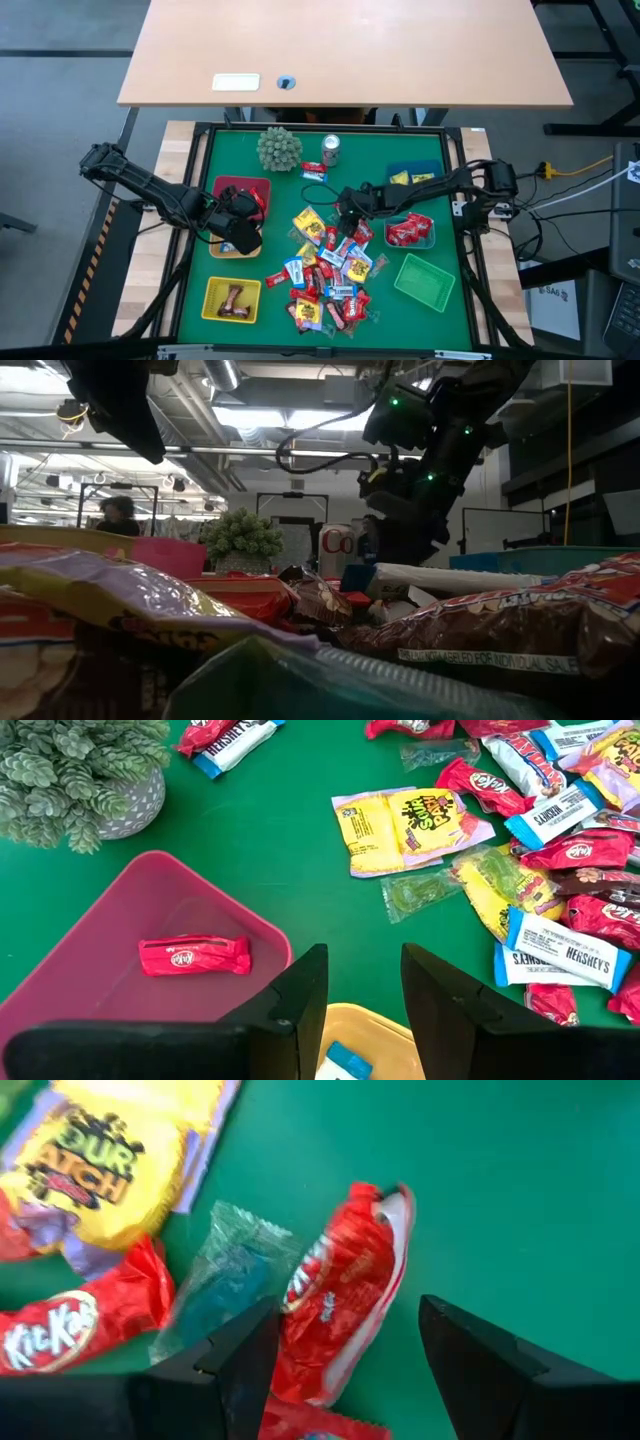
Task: Sort candy
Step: Put the red chocolate bar into the red bin
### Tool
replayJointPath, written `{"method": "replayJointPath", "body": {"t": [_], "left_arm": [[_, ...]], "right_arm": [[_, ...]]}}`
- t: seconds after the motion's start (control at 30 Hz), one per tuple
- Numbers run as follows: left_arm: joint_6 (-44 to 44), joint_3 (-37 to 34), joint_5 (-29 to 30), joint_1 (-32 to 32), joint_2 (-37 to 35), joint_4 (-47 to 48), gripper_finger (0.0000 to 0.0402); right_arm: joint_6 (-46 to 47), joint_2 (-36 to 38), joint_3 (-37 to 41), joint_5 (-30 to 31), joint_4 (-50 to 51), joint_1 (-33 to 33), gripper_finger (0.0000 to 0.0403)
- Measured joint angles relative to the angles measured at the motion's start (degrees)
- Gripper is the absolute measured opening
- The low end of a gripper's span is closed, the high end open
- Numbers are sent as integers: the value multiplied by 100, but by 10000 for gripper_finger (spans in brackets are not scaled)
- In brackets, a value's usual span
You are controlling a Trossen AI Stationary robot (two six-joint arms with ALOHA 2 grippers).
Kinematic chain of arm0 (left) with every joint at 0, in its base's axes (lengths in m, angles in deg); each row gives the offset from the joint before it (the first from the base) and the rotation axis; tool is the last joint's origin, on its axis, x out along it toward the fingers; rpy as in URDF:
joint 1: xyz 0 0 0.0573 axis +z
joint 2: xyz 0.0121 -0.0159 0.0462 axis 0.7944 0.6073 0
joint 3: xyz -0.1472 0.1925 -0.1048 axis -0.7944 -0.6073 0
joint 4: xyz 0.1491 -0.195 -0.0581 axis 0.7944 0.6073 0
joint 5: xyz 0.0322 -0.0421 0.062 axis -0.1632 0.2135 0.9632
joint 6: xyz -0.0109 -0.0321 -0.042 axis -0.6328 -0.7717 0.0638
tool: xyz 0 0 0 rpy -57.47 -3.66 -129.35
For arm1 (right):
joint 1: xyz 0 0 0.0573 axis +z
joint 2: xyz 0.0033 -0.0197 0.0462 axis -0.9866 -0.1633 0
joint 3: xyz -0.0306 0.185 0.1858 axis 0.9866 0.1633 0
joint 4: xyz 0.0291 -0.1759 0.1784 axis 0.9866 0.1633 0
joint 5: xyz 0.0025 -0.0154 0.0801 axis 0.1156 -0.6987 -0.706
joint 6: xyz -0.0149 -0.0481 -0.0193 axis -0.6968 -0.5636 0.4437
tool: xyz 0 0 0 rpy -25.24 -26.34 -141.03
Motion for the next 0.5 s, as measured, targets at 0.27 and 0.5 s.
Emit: {"method": "replayJointPath", "body": {"t": [0.27, 0.5], "left_arm": [[0, 0, 2, 0, 4, -44, 115], [0, 0, 172, 0, 4, -57, 115]], "right_arm": [[4, -312, -9, -44, -90, 0, 236], [4, -315, -9, -124, -127, 0, 183]]}}
